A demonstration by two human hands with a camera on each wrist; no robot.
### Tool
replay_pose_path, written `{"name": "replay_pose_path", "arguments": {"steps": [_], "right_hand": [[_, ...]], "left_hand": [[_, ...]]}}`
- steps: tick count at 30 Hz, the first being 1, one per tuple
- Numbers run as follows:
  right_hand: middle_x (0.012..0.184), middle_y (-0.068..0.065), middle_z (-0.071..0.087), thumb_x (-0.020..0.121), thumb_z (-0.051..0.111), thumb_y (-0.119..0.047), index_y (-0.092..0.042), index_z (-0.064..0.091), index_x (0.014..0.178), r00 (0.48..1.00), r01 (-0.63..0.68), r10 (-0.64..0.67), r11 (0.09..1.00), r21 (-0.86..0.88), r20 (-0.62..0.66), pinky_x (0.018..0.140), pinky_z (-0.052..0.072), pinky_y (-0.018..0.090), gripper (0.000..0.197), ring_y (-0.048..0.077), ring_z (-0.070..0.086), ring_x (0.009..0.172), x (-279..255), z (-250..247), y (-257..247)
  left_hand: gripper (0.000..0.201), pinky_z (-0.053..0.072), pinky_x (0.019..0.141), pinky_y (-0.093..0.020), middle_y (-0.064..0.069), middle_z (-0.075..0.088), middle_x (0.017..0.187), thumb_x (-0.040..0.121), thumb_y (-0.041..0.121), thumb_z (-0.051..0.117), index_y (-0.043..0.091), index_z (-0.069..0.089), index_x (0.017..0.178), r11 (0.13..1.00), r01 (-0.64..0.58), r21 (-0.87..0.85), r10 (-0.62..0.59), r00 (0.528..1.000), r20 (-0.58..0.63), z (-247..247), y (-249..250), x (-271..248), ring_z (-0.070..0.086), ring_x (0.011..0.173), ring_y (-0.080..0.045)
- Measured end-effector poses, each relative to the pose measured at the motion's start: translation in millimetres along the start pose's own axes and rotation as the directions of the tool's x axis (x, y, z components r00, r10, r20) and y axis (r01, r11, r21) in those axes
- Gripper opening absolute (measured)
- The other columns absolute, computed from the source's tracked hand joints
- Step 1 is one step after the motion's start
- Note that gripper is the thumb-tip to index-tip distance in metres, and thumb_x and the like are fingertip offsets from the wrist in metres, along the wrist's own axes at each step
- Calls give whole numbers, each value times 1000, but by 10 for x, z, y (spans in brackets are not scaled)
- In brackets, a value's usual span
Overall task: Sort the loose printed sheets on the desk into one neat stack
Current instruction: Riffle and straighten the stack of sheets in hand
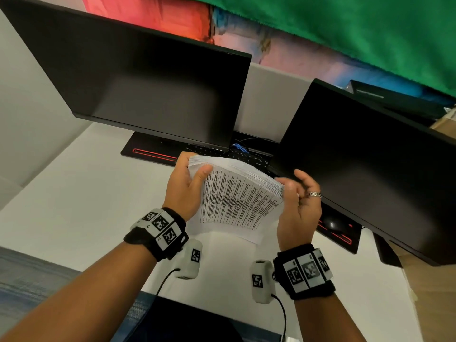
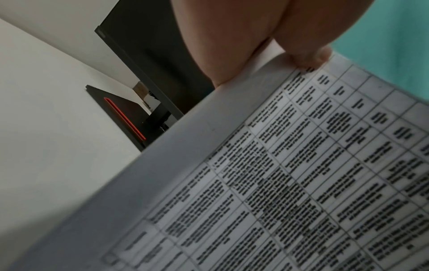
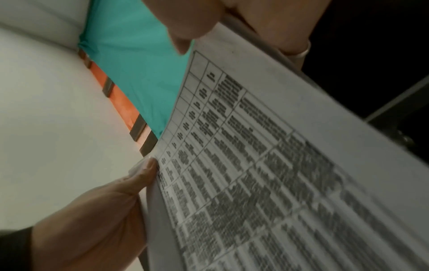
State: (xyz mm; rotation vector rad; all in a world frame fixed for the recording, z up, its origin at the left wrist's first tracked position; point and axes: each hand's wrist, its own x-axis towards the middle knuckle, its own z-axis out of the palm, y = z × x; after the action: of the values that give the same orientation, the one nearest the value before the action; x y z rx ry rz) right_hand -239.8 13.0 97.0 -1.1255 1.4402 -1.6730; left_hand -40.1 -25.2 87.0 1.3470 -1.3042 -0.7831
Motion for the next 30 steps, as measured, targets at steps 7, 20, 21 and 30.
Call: {"name": "replay_pose_path", "arguments": {"steps": [7,20,21,30], "right_hand": [[95,-18,67,81,79,-33,-33,63,114,936,202,32,768,-607,352,77,62,31,37,5,69,89,243,-60,-188],[92,-2,77,76,82,-9,-16,72,102,893,-79,230,926,-368,387,76,62,35,29,12,74,85,356,-131,2],[92,-3,78,77,81,-5,-15,72,103,885,-136,258,939,-316,388,74,62,32,29,11,75,85,376,-197,12],[100,0,78,82,74,0,-13,72,103,871,-286,344,935,-207,351,76,63,37,25,16,76,92,441,-245,278]], "left_hand": [[12,55,62,-30,7,65,79,93,18,68,21,56,90,931,-344,120,328,935,132,-224,481,220,65,70,-8],[22,49,68,-32,15,65,76,77,41,81,33,60,82,753,-246,610,-66,895,442,-916,-118,393,59,69,-1],[22,50,68,-30,13,66,78,75,35,83,31,63,81,812,-151,564,-103,913,394,-961,-222,372,60,70,-1],[46,54,95,-54,-12,73,113,75,23,83,11,69,117,882,434,-185,-380,886,267,-497,-436,119,70,106,-30]]}}
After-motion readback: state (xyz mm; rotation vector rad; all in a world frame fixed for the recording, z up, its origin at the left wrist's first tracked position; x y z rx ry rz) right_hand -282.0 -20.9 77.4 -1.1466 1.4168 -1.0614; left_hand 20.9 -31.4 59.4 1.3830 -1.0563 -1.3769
